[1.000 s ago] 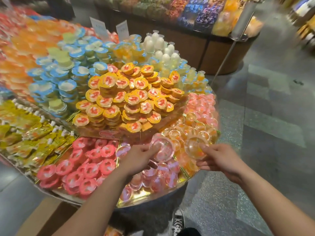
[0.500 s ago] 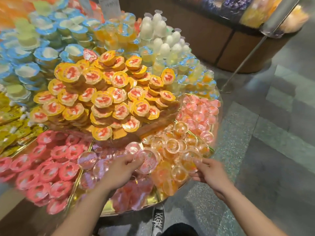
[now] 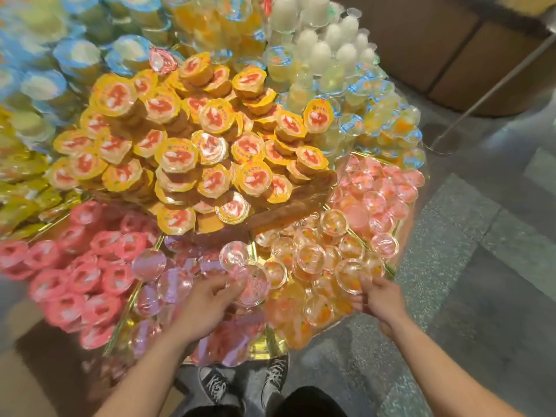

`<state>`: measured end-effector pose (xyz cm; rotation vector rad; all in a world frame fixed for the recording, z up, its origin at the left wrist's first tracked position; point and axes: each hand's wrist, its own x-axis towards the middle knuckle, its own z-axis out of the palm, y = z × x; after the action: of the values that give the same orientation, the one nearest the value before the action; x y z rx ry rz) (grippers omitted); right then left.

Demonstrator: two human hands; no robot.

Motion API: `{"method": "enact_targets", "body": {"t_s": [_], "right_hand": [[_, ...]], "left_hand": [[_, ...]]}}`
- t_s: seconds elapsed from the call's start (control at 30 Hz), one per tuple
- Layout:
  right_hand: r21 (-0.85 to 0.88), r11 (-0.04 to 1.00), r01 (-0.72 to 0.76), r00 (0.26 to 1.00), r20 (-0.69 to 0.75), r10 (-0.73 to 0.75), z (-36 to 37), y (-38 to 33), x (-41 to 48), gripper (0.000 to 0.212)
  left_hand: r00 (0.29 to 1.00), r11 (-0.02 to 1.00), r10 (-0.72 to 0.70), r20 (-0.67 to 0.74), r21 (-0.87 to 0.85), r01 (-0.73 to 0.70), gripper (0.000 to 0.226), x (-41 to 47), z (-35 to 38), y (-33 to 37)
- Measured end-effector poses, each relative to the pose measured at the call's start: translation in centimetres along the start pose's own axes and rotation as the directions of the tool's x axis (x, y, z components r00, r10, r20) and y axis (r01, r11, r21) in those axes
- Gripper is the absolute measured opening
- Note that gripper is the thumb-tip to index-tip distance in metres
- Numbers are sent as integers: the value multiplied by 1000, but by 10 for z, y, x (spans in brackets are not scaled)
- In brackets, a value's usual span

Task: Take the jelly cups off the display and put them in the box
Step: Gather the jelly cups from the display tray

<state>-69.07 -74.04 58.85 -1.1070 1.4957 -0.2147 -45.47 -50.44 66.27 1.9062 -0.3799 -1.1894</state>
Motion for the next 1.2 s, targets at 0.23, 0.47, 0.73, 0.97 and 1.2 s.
{"method": "enact_targets", "body": {"t_s": [0.23, 0.47, 0.73, 0.97, 1.2], "right_hand": [[29, 997, -68, 998, 3, 68, 2, 0, 26, 59], [-67, 992, -105, 994, 17, 107, 5, 0, 43, 53], [-62, 981, -185, 974, 125, 191, -10, 1, 56, 48], [-167, 979, -115, 983, 124, 136, -19, -8, 46, 46], [-75, 997, 19, 996, -80, -25, -29, -27, 27, 36]], "left_hand": [[1000, 1000, 9, -1, 9, -9, 62, 3, 6, -8], [999, 1000, -16, -32, 21, 17, 56, 1, 11, -21], [991, 991, -126, -52, -53, 123, 50, -7, 15, -31], [967, 971, -195, -163, -174, 167, 54, -13, 23, -49], [925, 935, -262, -275, -309, 173, 42, 1, 18, -67]]}}
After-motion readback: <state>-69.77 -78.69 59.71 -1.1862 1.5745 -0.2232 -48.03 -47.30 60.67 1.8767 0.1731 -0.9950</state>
